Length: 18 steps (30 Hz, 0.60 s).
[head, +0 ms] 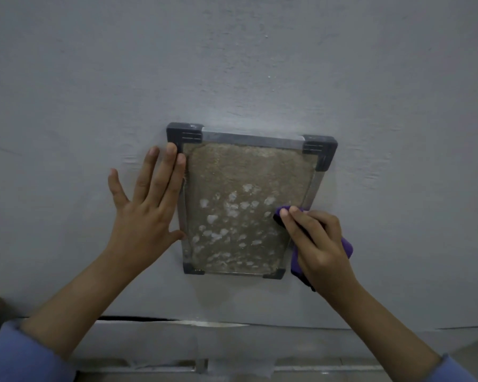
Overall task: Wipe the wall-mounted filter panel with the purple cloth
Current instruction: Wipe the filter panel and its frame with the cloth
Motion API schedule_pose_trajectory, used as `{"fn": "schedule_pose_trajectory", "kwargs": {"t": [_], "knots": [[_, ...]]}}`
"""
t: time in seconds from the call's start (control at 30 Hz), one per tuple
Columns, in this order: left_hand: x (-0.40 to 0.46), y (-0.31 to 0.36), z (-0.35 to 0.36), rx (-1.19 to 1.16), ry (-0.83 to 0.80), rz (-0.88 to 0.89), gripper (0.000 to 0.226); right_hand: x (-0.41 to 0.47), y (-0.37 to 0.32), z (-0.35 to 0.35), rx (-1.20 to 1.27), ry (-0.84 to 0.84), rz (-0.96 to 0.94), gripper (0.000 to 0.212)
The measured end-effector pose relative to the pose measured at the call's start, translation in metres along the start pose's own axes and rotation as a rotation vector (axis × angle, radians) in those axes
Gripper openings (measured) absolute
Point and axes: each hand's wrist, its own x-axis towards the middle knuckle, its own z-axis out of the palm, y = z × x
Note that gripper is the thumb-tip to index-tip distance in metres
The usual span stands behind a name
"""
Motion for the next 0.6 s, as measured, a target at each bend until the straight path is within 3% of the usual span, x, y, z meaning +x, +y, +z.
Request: {"fn": "schedule_pose_trajectory", "kwargs": {"t": [0.17,0.43,0.6], "knots": [[0.0,0.0,0.001,-0.004,-0.007,-0.003,0.152,0.016,0.016,-0.002,0.014,0.148,-0.01,0.033],[0.0,0.001,-0.002,-0.01,-0.011,-0.006,0.151,-0.033,-0.002,0.018,0.006,-0.036,-0.02,0.046],[-0.001,0.001,-0.002,-0.016,-0.011,-0.003,0.152,-0.021,0.001,0.01,0.062,0.068,0.022,0.03]]}}
